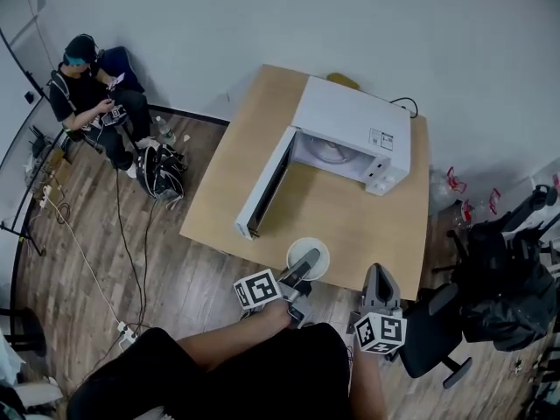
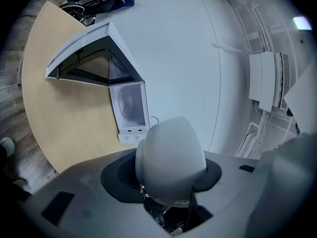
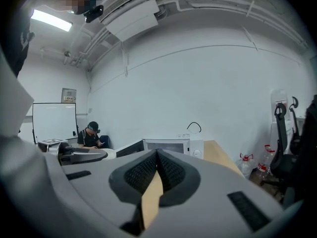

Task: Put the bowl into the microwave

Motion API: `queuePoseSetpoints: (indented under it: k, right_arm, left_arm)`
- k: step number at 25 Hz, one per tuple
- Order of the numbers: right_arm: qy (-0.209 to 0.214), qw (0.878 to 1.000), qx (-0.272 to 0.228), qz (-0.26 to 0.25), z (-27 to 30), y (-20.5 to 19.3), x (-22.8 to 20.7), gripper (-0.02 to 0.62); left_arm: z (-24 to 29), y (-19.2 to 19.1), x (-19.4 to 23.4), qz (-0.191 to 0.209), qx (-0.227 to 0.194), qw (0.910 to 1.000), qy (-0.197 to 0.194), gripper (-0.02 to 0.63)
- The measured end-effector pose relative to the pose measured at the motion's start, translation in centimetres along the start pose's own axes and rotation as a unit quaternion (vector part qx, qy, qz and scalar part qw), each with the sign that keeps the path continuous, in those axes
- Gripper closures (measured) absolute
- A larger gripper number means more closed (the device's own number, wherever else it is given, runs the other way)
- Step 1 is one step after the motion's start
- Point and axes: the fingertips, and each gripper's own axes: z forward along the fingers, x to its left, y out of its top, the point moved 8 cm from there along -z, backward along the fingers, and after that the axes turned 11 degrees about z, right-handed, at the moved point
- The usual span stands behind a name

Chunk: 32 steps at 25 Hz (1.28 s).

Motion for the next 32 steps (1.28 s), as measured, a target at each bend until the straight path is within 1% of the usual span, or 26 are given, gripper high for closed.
queuePoseSetpoints:
  k: [2, 3, 6, 11, 15, 18, 24, 26, 29, 32]
  right_arm:
    - [0.004, 1.000, 0.007, -0.004, 1.0, -0.1, -0.1, 0.535]
    - [0.006, 1.000, 0.010, -0.004, 1.6, -0.2, -0.2, 0.535]
    - [0.013, 1.000, 0.015, 0.000, 3.3, 0.0, -0.6, 0.536]
    - [0.034, 0.999, 0.014, 0.002, 6.9, 0.7, -1.8, 0.535]
    - [0.053, 0.998, 0.018, 0.001, 10.6, 1.5, -3.5, 0.535]
    - [0.064, 0.998, 0.014, -0.002, 13.2, 2.8, -4.7, 0.535]
    - [0.076, 0.997, 0.028, 0.001, 18.1, 3.9, -7.7, 0.535]
    - [0.082, 0.996, 0.036, -0.002, 19.3, 3.9, -8.5, 0.535]
    - [0.088, 0.995, 0.044, 0.001, 21.3, 3.7, -9.8, 0.535]
    - [0.089, 0.995, 0.041, 0.012, 22.4, 3.5, -10.8, 0.535]
  left_arm:
    - [1.2, 0.6, 0.7, -0.015, -0.009, 0.9998, -0.005, 0.400]
    - [1.9, 0.9, 1.1, -0.016, -0.010, 0.9998, -0.005, 0.400]
    - [3.4, 1.6, 2.4, -0.013, -0.009, 0.9998, 0.013, 0.400]
    - [6.0, 2.9, 3.8, -0.010, -0.024, 0.9993, 0.028, 0.400]
    - [9.3, 4.1, 4.8, -0.005, -0.036, 0.9986, 0.038, 0.400]
    - [12.0, 5.2, 5.2, -0.002, -0.039, 0.9983, 0.044, 0.400]
    - [17.5, 7.4, 7.5, 0.022, -0.036, 0.9970, 0.065, 0.400]
    - [19.1, 7.9, 8.7, 0.021, -0.034, 0.9966, 0.072, 0.400]
    - [21.8, 8.8, 10.9, 0.011, -0.020, 0.9960, 0.086, 0.400]
    - [24.0, 9.6, 12.8, 0.021, -0.020, 0.9945, 0.101, 0.400]
